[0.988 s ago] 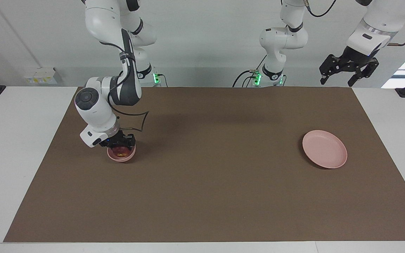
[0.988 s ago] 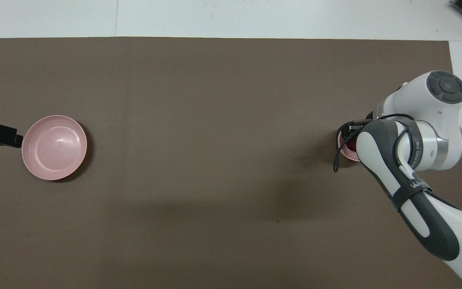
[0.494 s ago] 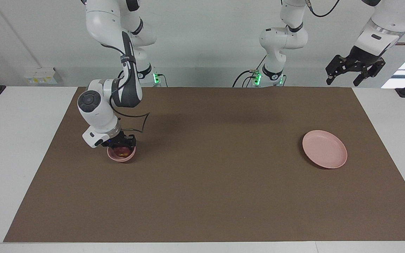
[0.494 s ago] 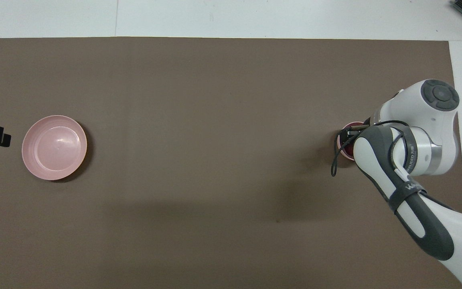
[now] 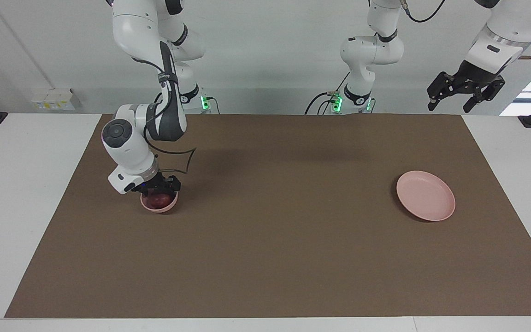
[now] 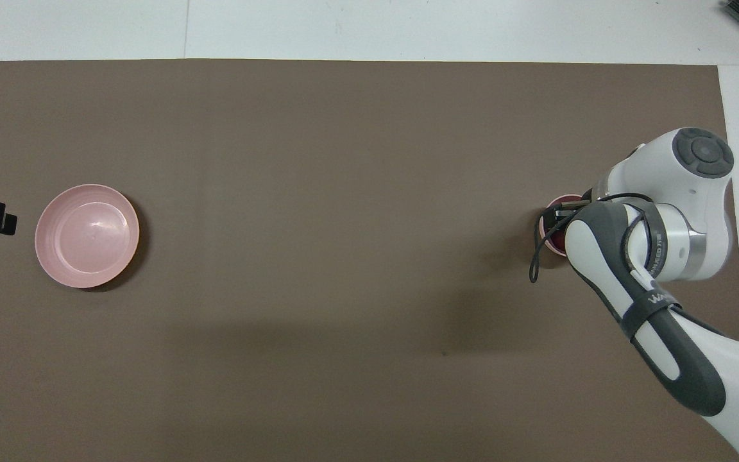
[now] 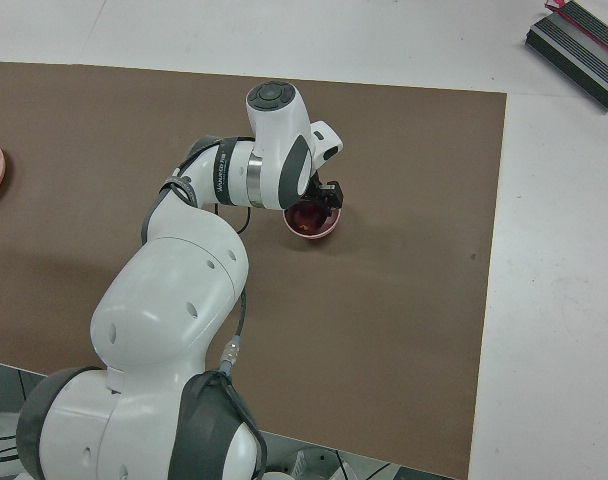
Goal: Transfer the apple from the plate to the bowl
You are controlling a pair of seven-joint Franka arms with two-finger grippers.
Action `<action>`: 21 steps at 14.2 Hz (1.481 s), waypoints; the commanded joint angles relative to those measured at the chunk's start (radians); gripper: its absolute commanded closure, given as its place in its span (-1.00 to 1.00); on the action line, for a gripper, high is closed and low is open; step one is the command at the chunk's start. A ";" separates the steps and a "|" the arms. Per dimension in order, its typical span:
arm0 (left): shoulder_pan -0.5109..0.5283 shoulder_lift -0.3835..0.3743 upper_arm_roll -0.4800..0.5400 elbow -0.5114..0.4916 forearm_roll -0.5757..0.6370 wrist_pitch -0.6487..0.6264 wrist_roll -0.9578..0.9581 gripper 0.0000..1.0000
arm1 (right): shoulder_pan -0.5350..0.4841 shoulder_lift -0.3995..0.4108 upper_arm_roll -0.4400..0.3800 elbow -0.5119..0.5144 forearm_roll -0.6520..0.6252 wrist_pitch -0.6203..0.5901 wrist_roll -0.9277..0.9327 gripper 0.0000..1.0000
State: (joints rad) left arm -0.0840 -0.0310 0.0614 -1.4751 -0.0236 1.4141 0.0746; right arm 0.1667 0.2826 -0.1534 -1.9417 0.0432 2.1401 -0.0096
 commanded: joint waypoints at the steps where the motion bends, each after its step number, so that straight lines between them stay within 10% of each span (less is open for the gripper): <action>1: -0.007 -0.006 0.005 0.007 0.019 -0.030 0.004 -1.00 | 0.000 -0.026 0.005 0.024 -0.017 0.006 -0.007 -1.00; 15: -0.005 -0.018 -0.008 -0.002 0.041 -0.032 0.001 -1.00 | -0.035 -0.371 -0.003 0.182 -0.102 -0.492 0.014 -1.00; 21: -0.003 -0.018 0.000 -0.002 0.039 -0.026 -0.001 -1.00 | -0.118 -0.398 -0.009 0.226 -0.103 -0.565 -0.105 -1.00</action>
State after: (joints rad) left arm -0.0850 -0.0385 0.0577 -1.4751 0.0035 1.3952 0.0753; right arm 0.0600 -0.1093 -0.1688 -1.7424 -0.0372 1.5926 -0.0867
